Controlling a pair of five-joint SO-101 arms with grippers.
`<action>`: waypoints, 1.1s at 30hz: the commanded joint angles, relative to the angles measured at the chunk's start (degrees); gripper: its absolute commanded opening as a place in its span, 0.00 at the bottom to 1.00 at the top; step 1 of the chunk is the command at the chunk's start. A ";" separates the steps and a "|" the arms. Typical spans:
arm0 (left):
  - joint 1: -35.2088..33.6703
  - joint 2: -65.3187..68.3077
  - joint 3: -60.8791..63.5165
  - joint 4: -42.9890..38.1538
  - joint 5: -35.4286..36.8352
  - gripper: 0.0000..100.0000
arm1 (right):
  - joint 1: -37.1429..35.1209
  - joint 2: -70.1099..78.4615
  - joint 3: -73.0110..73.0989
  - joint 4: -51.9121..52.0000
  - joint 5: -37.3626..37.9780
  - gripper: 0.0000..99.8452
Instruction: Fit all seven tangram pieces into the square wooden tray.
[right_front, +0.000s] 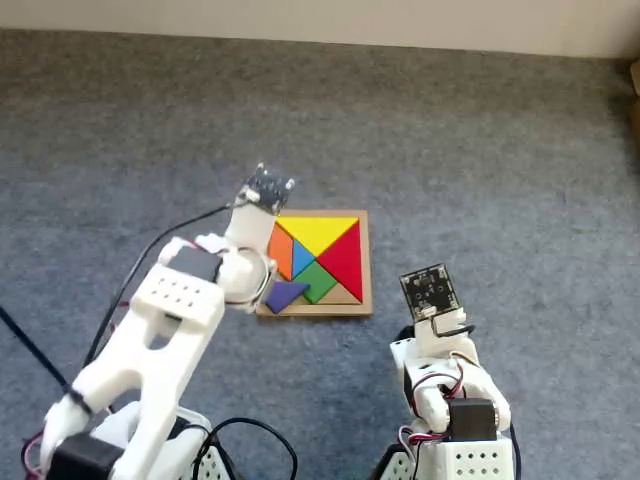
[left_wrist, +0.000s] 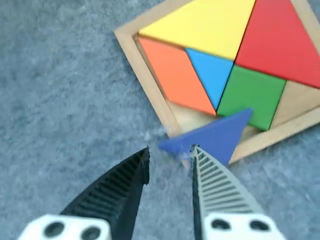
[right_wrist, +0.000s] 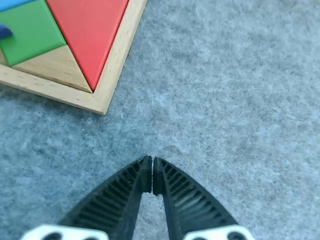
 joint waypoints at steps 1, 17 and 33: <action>0.31 -2.33 1.19 0.35 -0.35 0.14 | 0.66 -1.01 6.46 -1.10 0.09 0.02; -6.37 15.16 -5.58 -5.27 -3.34 0.14 | 0.66 -1.01 6.46 -1.10 0.09 0.02; -7.43 11.74 -7.60 -5.36 2.37 0.14 | 0.66 -1.01 6.46 -1.10 0.09 0.02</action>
